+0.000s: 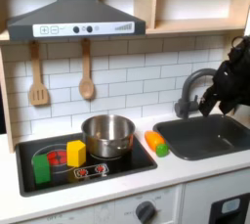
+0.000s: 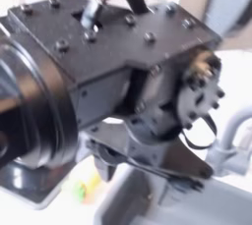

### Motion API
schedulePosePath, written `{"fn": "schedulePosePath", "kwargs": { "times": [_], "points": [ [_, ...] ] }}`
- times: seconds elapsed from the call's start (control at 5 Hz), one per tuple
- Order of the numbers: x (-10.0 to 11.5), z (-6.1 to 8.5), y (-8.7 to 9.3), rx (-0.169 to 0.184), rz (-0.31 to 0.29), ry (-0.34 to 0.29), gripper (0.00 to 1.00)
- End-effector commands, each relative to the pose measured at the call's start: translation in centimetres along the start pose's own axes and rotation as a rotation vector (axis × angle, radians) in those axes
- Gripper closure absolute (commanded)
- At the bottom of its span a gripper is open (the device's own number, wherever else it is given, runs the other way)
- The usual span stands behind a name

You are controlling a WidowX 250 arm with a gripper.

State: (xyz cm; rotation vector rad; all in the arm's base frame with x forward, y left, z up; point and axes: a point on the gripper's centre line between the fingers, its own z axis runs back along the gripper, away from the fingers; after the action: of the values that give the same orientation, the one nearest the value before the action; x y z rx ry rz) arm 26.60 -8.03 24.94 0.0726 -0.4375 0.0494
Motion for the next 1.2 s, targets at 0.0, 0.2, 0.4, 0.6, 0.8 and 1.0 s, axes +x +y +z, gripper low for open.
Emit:
{"fn": "schedulePosePath", "kwargs": {
  "times": [0.0,0.2,0.4,0.6,0.8,1.0],
  "points": [
    [1.5,-0.4,0.7,0.020,0.066,0.009,0.00],
    [2.5,-1.0,1.8,0.045,0.111,0.024,0.00],
    [4.3,-2.0,3.8,0.081,0.186,0.043,0.00],
    [5.8,-3.1,6.1,0.125,0.256,0.063,0.00],
    [7.1,-5.5,7.9,0.160,0.334,0.120,0.00],
    [7.5,-6.3,7.4,0.154,0.313,0.134,0.00]
  ]
}}
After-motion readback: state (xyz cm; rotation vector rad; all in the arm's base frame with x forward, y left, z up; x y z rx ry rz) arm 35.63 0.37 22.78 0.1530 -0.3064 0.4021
